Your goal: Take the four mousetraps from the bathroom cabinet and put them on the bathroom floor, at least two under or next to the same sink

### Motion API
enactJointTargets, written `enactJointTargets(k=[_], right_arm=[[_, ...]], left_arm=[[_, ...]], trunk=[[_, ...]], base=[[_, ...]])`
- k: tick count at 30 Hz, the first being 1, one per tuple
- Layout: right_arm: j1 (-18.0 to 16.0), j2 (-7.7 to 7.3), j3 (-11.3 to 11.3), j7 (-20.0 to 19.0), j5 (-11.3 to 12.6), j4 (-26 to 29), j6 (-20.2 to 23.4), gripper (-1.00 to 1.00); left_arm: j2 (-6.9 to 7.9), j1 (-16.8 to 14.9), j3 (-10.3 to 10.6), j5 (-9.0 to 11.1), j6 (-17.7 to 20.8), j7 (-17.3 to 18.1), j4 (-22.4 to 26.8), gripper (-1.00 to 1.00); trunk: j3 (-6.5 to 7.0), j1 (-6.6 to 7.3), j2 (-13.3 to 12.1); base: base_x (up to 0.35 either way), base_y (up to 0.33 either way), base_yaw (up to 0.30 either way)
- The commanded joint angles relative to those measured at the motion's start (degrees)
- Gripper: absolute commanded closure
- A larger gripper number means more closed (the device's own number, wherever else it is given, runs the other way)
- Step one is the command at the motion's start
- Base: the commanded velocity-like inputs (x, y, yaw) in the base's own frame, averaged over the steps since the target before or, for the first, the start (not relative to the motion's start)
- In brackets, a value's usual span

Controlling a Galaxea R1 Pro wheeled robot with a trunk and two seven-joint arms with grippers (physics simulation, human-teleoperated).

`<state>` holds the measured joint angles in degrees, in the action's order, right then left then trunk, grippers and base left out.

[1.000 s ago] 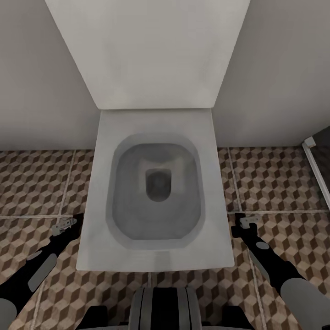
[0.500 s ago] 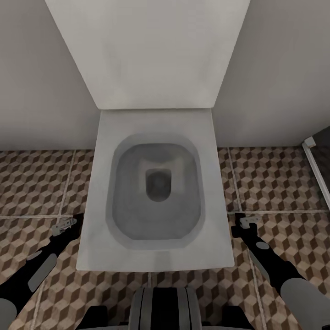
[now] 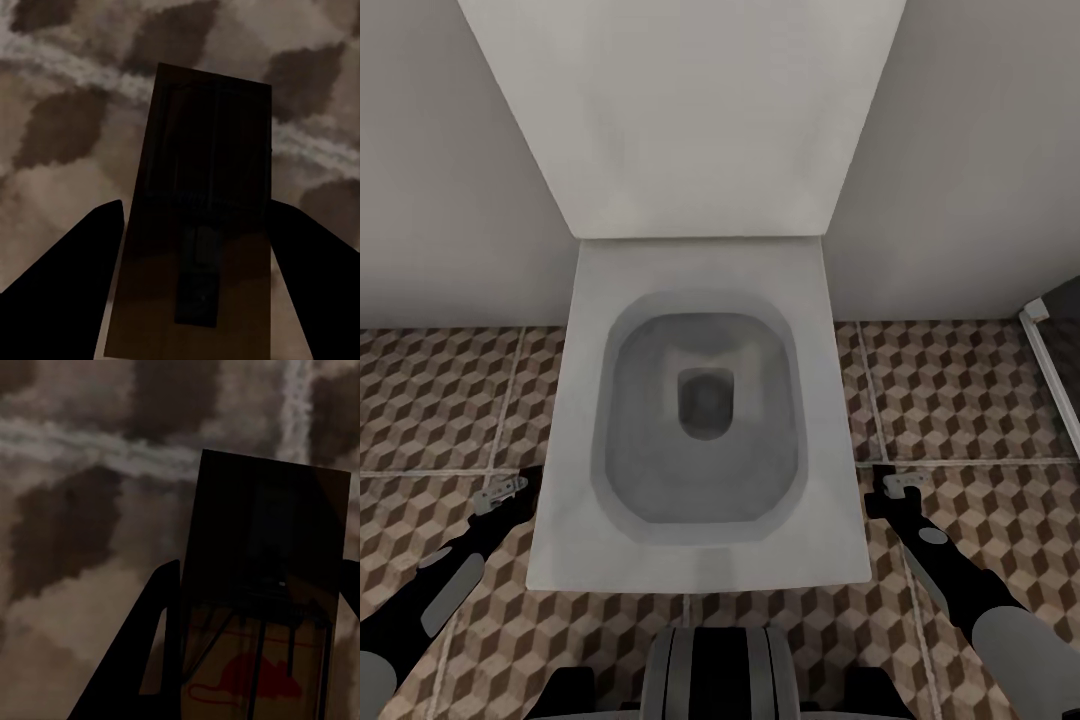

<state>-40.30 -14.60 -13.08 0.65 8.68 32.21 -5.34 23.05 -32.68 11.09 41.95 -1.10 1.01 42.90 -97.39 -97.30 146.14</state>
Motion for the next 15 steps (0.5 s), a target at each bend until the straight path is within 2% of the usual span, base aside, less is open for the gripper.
enactJointTargets(k=[1, 10, 15], right_arm=[[0.0, -0.07, -0.4, 0.0, 0.7, -0.1, -0.3, 1.00], [0.0, -0.07, -0.4, 0.0, 0.7, -0.1, -0.3, 1.00], [0.0, -0.07, -0.4, 0.0, 0.8, -0.1, -0.3, 1.00]], left_arm=[[0.07, 0.0, 0.2, 0.6, -0.1, 0.0, 0.0, 1.00], [0.07, -0.1, 0.3, 0.6, -0.1, 0.0, 0.0, 1.00], [0.07, 0.0, 0.3, 0.6, -0.1, 0.0, 0.0, 1.00]], trunk=[[-0.03, 0.01, 0.0], [-0.03, 0.01, 0.0], [-0.69, -0.07, 0.1]], base=[[0.000, 0.000, 0.000], [0.000, 0.000, 0.000], [0.000, 0.000, 0.000]])
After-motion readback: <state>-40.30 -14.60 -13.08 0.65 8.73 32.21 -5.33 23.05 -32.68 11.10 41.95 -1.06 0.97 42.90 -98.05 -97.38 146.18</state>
